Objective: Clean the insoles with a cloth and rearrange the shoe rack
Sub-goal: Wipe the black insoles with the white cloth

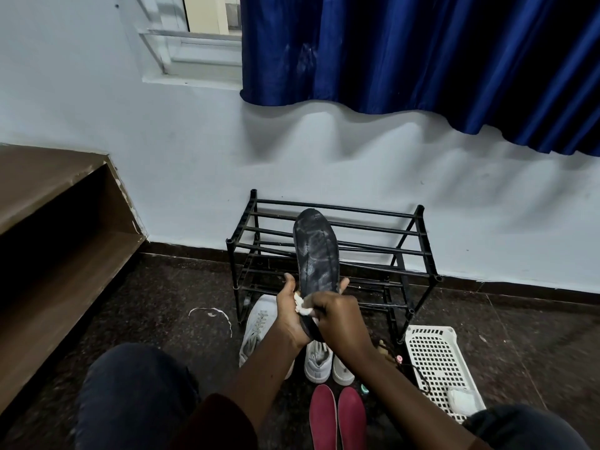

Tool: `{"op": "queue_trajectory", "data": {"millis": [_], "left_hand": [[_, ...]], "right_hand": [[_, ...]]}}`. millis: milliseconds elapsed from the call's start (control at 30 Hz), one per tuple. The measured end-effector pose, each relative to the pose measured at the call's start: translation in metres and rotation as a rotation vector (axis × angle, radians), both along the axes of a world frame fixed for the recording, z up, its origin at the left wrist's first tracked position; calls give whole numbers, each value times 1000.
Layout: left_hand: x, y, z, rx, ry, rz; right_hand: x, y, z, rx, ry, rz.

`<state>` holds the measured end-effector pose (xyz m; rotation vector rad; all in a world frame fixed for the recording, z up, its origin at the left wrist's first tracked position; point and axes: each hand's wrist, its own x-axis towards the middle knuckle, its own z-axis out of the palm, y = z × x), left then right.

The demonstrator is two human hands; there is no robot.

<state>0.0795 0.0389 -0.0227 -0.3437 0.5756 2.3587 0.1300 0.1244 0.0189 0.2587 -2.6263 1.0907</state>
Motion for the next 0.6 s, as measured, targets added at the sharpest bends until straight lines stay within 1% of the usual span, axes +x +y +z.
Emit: {"op": "queue_trajectory", "data": {"millis": [100, 200, 333, 433, 500, 600], "left_hand": [[1, 1, 6, -32, -18, -23], [-3, -1, 8, -12, 1, -1], [-6, -6, 17, 58, 86, 49], [-7, -7, 19, 69, 77, 67], [-9, -7, 18, 74, 72, 82], [-10, -5, 16, 97, 63, 87]], "right_hand": [[-16, 0, 6, -17, 42, -85], [-19, -6, 6, -14, 69, -100], [4, -9, -3, 29, 188, 66], [16, 5, -15, 23, 208, 202], [19, 14, -17, 63, 215, 279], [14, 18, -13, 76, 220, 292]]}}
